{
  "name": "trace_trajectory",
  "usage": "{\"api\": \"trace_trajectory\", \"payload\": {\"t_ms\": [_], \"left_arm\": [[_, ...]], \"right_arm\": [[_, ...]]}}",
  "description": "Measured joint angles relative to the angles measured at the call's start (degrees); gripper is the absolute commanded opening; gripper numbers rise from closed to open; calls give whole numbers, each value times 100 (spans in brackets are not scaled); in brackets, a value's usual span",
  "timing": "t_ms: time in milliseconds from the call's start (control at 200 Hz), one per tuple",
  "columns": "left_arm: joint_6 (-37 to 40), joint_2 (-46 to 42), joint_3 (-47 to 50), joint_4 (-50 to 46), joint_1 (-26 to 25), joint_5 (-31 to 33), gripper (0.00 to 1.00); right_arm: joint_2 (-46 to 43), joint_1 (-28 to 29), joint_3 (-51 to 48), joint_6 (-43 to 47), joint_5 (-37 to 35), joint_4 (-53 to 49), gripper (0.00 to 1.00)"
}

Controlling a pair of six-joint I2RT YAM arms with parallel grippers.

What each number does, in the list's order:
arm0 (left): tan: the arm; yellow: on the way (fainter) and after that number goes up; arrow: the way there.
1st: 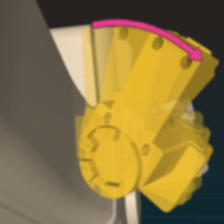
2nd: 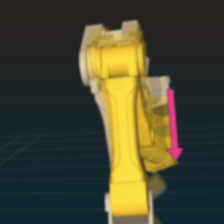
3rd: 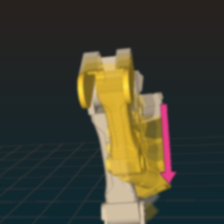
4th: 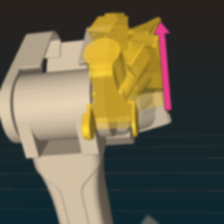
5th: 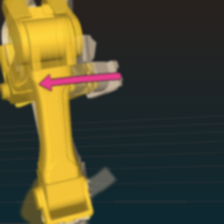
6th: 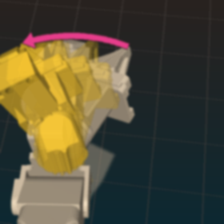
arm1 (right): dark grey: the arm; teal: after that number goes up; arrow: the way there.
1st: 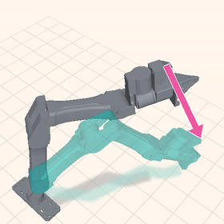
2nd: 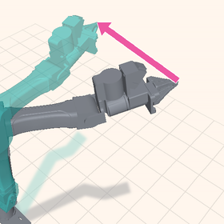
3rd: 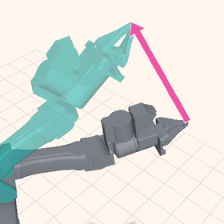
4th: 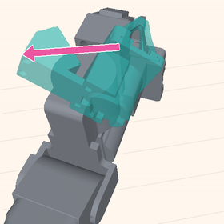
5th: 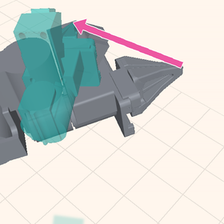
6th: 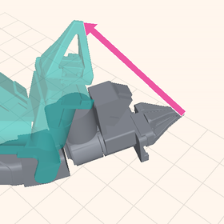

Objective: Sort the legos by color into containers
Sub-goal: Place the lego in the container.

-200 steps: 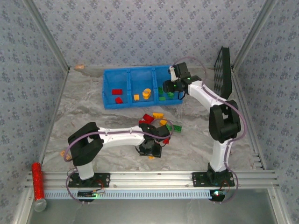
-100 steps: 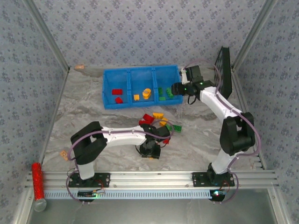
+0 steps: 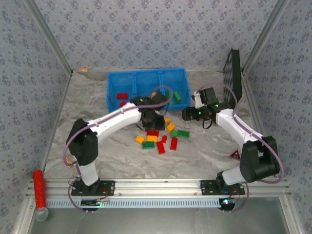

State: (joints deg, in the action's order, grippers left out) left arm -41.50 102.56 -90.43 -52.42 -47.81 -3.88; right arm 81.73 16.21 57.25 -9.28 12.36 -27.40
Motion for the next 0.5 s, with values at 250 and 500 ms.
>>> {"api": "trace_trajectory", "payload": {"t_ms": [250, 500], "left_arm": [[966, 833, -1867, -55, 1106, 52, 29], [1261, 2529, -3521, 13, 1679, -61, 29]], "right_arm": [[-11, 160, -319, 682, 979, 444, 83], [400, 293, -323, 979, 1005, 640, 78]]}}
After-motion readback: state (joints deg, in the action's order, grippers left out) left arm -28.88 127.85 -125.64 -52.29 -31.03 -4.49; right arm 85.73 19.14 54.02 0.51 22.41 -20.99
